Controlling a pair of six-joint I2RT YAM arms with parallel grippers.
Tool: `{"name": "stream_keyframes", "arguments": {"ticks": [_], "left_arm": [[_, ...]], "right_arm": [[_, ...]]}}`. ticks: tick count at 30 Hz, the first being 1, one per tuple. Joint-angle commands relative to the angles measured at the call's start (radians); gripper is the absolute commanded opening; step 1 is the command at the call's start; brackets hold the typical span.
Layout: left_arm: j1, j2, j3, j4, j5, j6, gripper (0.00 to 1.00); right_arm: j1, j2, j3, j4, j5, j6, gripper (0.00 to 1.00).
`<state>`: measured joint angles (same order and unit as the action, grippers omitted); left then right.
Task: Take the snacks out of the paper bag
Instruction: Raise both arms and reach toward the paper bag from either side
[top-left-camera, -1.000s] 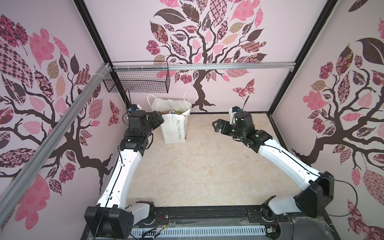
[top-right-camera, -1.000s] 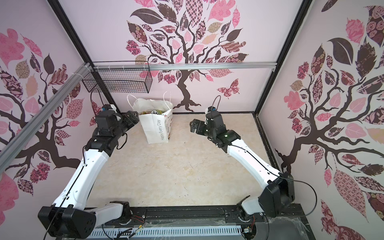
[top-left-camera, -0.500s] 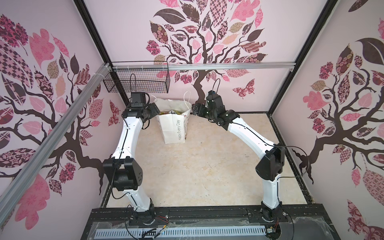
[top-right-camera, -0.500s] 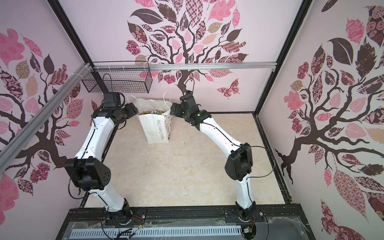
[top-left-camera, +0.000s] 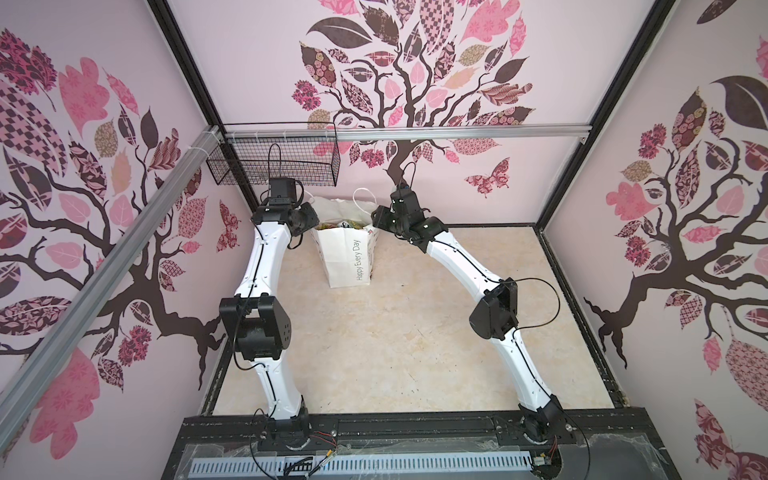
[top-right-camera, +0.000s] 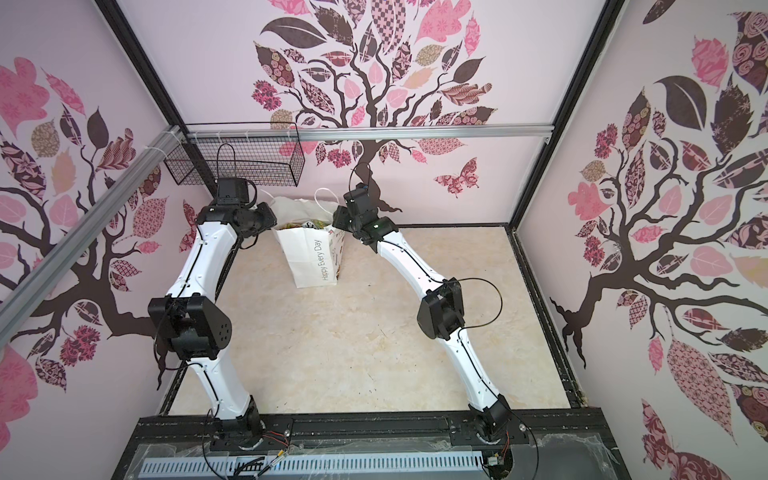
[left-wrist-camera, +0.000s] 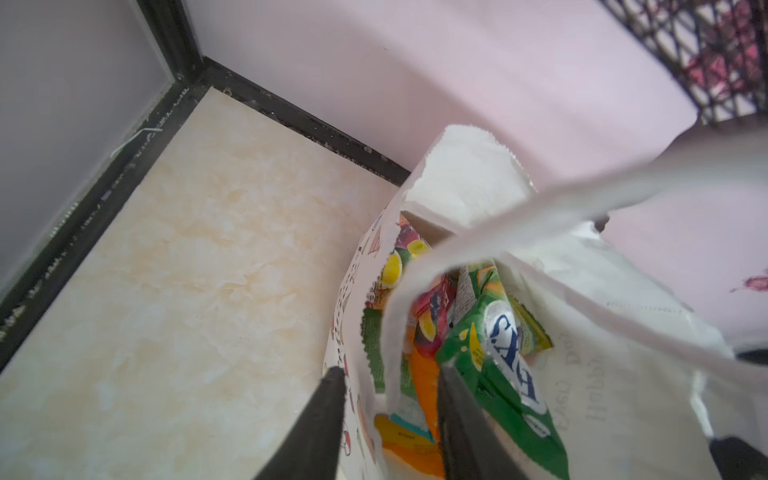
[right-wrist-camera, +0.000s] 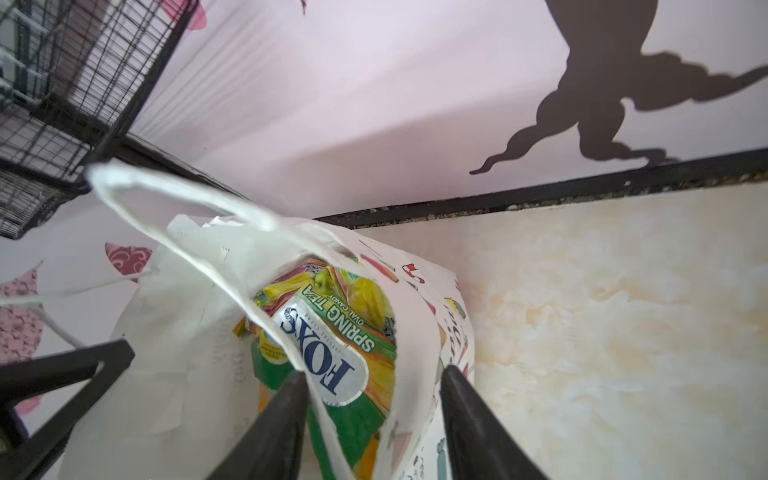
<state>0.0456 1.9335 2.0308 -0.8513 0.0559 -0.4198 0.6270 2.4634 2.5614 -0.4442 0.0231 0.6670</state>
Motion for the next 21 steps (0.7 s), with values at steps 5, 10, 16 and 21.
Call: {"name": "stream_keyframes", "arguments": {"ticks": [5, 10, 16, 21], "left_arm": [[0.004, 0.021, 0.057, -0.067, 0.090, 0.030, 0.11], [0.004, -0.018, 0.026, -0.063, 0.138, 0.019, 0.00], [0.002, -0.097, -0.082, 0.007, 0.241, -0.024, 0.00], [-0.027, -0.161, -0.188, 0.027, 0.301, -0.040, 0.00]], "right_arm": [[0.004, -0.045, -0.028, 0.025, -0.034, 0.039, 0.27], [0.004, -0.112, -0.075, 0.011, -0.050, 0.047, 0.15], [0.004, -0.206, -0.155, 0.003, -0.047, 0.008, 0.04], [0.004, -0.312, -0.261, 0.010, -0.076, 0.007, 0.02]]}}
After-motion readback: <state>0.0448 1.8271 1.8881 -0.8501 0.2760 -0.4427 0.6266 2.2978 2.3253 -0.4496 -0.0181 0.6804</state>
